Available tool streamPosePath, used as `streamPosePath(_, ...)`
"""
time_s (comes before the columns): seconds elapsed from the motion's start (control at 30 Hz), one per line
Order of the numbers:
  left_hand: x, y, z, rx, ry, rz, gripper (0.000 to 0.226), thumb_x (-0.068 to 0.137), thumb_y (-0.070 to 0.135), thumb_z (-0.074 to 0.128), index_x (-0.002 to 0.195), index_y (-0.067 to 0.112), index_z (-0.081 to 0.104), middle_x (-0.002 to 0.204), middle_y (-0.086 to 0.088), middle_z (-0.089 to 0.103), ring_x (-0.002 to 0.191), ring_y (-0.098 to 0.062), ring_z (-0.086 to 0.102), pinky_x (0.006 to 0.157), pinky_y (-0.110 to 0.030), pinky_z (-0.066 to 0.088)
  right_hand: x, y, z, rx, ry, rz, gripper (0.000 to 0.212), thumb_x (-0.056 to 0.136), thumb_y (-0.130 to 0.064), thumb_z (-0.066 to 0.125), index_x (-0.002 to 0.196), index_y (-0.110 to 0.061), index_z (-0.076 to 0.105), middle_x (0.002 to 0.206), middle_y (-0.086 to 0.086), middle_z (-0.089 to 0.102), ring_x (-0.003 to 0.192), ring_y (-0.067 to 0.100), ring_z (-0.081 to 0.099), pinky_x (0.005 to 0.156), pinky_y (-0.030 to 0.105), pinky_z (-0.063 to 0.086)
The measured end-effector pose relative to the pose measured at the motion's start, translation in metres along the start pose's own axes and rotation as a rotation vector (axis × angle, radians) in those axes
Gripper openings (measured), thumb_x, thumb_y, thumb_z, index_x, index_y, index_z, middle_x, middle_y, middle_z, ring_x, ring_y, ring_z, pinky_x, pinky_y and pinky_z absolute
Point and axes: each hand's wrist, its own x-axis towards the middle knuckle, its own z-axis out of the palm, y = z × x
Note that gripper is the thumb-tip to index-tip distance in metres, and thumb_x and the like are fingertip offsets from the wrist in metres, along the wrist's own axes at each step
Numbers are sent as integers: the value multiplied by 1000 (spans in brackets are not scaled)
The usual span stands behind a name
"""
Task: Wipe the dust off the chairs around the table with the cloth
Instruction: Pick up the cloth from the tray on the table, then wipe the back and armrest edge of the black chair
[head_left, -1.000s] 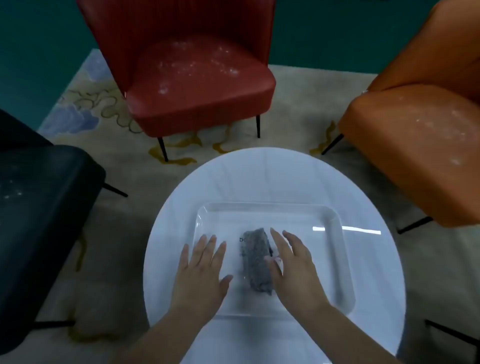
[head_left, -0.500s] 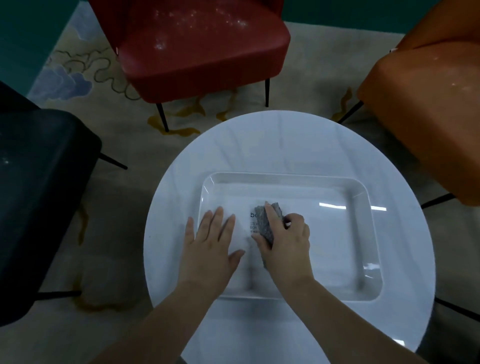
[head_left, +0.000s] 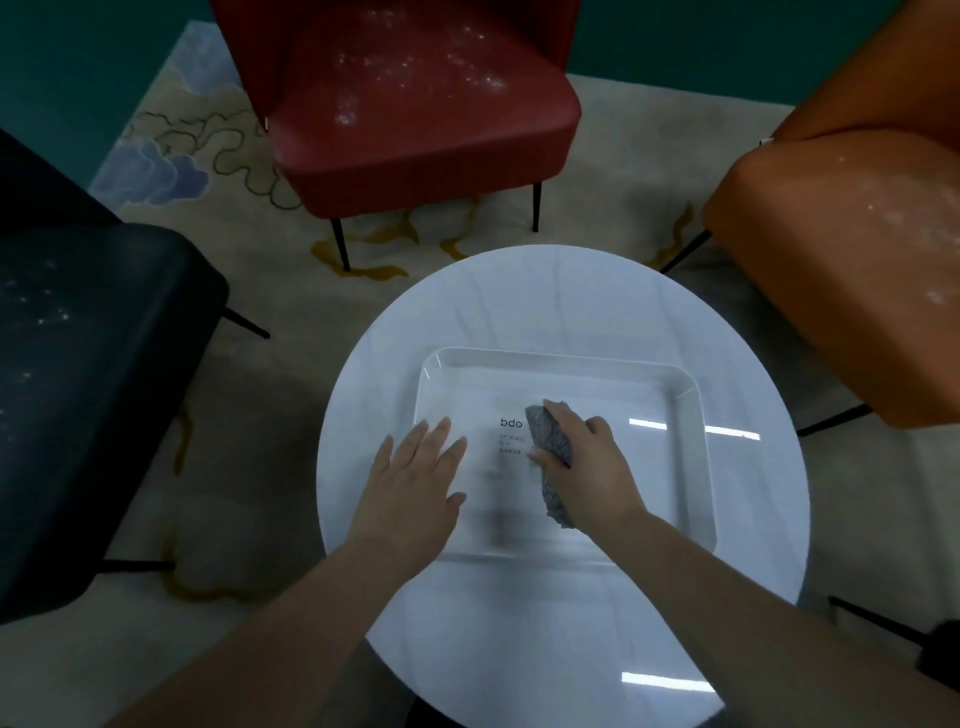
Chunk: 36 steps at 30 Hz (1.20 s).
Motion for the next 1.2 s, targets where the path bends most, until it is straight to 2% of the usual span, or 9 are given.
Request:
streamPosePath(0.07, -19, 1, -7, -44, -9, -36, 62, 99, 51, 26, 153, 31, 5, 162, 5, -7, 148, -18, -9, 116, -39, -6, -10, -4, -6, -40, -24, -7, 51, 93, -36, 60, 139, -41, 39, 112, 1, 37, 81, 28, 58, 67, 46, 58)
streamPosePath(0.13, -39, 3, -12, -79, -28, -90, 61, 99, 51, 28, 153, 31, 6, 162, 4, -6, 148, -18, -7, 118, -40, -3, -20, -8, -10, -75, -37, -42, 52, 92, -38, 59, 140, -39, 39, 112, 3, 39, 84, 27, 58, 71, 42, 56)
streamPosePath(0.23, -72, 7, -15, -130, -42, -195, 62, 99, 51, 30, 153, 30, 7, 162, 3, -2, 149, -19, -3, 120, -41, 3, -34, -14, -11, -154, -85, -137, 52, 92, -41, 59, 140, -37, 39, 110, 2, 39, 88, 21, 54, 63, 23, 44)
streamPosePath(0.33, -112, 19, -10, -153, -26, -322, 63, 99, 51, 31, 153, 29, 10, 162, 2, 2, 149, -20, 2, 121, -41, 8, -49, -18, -10, -181, -188, -212, 52, 92, -45, 58, 140, -40, 38, 113, -1, 37, 89, 18, 51, 55, 13, 37)
streamPosePath(0.5, -188, 47, 4, -233, 34, -570, 62, 97, 44, 38, 153, 25, 18, 161, 0, 14, 146, -22, 14, 118, -41, 16, -80, -30, -2, -268, -299, -353, 53, 92, -47, 56, 141, -40, 36, 116, -4, 34, 93, 14, 46, 80, 27, 42)
streamPosePath(0.67, -266, 75, 20, -332, 52, -860, 65, 93, 42, 44, 152, 24, 23, 159, -1, 21, 144, -23, 20, 116, -44, 18, -115, -50, 20, -418, -465, -502, 49, 96, -48, 46, 142, -39, 32, 121, 4, 37, 83, 20, 52, 79, 38, 54)
streamPosePath(0.83, -355, 100, 45, -398, 47, -1150, 65, 93, 46, 43, 152, 25, 23, 157, 0, 27, 143, -24, 23, 117, -45, 14, -162, -71, 64, -468, -647, -676, 50, 98, -43, 45, 145, -34, 31, 115, 1, 34, 78, 12, 49, 59, 21, 47)
streamPosePath(0.97, -422, 122, 64, -482, 90, -1348, 64, 95, 49, 40, 152, 25, 22, 156, 1, 29, 142, -22, 25, 117, -43, 15, -209, -88, 101, -534, -801, -837, 52, 97, -46, 44, 146, -36, 29, 114, -1, 33, 93, 15, 47, 79, 27, 37)
streamPosePath(1.2, -528, 171, 100, -561, 140, -1667, 66, 96, 52, 36, 153, 25, 18, 159, -1, 21, 146, -23, 17, 119, -43, 13, -320, -107, 173, -640, -1056, -1092, 45, 97, -41, 47, 140, -33, 36, 113, 3, 35, 94, 18, 46, 83, 28, 37)
